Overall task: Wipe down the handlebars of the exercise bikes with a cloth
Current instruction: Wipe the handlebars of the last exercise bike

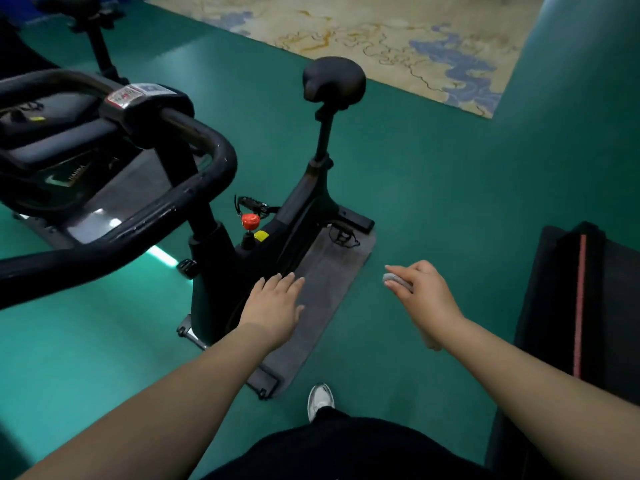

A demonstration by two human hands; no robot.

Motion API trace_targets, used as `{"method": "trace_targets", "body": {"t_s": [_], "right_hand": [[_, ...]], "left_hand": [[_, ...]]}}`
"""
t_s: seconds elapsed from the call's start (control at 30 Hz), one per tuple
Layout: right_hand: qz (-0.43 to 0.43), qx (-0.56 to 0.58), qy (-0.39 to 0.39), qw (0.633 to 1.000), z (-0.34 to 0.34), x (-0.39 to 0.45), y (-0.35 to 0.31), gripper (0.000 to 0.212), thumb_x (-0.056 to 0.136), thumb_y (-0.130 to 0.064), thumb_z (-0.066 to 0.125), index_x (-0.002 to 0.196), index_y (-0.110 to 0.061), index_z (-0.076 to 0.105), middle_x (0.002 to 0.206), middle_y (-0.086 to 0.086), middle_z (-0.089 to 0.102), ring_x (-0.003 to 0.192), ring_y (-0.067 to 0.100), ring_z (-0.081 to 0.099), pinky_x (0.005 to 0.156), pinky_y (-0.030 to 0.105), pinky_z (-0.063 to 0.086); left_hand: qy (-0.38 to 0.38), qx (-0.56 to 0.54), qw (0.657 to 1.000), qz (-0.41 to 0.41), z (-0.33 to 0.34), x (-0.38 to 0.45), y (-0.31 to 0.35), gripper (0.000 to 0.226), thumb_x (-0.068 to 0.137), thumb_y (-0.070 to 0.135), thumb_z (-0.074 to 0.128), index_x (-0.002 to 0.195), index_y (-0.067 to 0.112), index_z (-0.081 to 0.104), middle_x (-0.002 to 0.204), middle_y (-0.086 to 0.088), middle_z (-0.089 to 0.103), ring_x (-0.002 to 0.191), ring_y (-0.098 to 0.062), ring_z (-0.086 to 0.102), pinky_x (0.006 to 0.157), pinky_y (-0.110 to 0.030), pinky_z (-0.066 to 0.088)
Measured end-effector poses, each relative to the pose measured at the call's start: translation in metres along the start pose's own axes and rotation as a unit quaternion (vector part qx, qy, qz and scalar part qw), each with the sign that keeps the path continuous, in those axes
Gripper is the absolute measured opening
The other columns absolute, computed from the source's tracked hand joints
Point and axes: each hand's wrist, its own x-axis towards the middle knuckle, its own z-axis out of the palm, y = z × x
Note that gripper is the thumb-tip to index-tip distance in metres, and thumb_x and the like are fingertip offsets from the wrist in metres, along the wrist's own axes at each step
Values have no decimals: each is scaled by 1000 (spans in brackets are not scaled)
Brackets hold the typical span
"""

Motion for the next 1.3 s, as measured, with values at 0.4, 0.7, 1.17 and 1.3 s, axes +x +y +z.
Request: {"method": "trace_targets", "body": {"t_s": [0.4, 0.7, 1.17, 1.3], "right_hand": [[-141, -8, -111, 984, 17, 99, -46, 32, 92, -26, 63, 123, -20, 64, 94, -4, 44, 87, 2, 50, 82, 4, 37], [-345, -53, -259, 901, 34, 149, -96, 37, 91, -28, 63, 127, -20, 62, 97, -2, 46, 92, 13, 52, 84, 17, 36], [-483, 93, -410, 768, 25, 90, -183, 34, 89, -22, 66, 123, -20, 65, 102, -11, 50, 97, -14, 48, 87, 1, 36], [-520, 156, -409, 734, 6, 64, -229, 33, 89, -22, 65, 121, -22, 65, 101, -9, 52, 95, -15, 49, 81, -2, 33]], "left_hand": [[16, -63, 986, -152, -19, 8, -19, 58, 101, 42, 32, 152, 24, 13, 159, 2, 17, 145, -21, 16, 119, -42, 11], [40, -118, 919, -373, -21, -32, 14, 58, 100, 42, 32, 152, 23, 14, 159, 2, 18, 144, -21, 18, 117, -40, 13], [183, -140, 777, -586, -73, -114, 81, 56, 99, 41, 34, 150, 21, 24, 156, 2, 24, 142, -21, 24, 118, -39, 15], [252, -117, 751, -599, -118, -137, 77, 57, 98, 41, 39, 150, 23, 24, 157, 5, 23, 142, -17, 24, 118, -37, 17]]}}
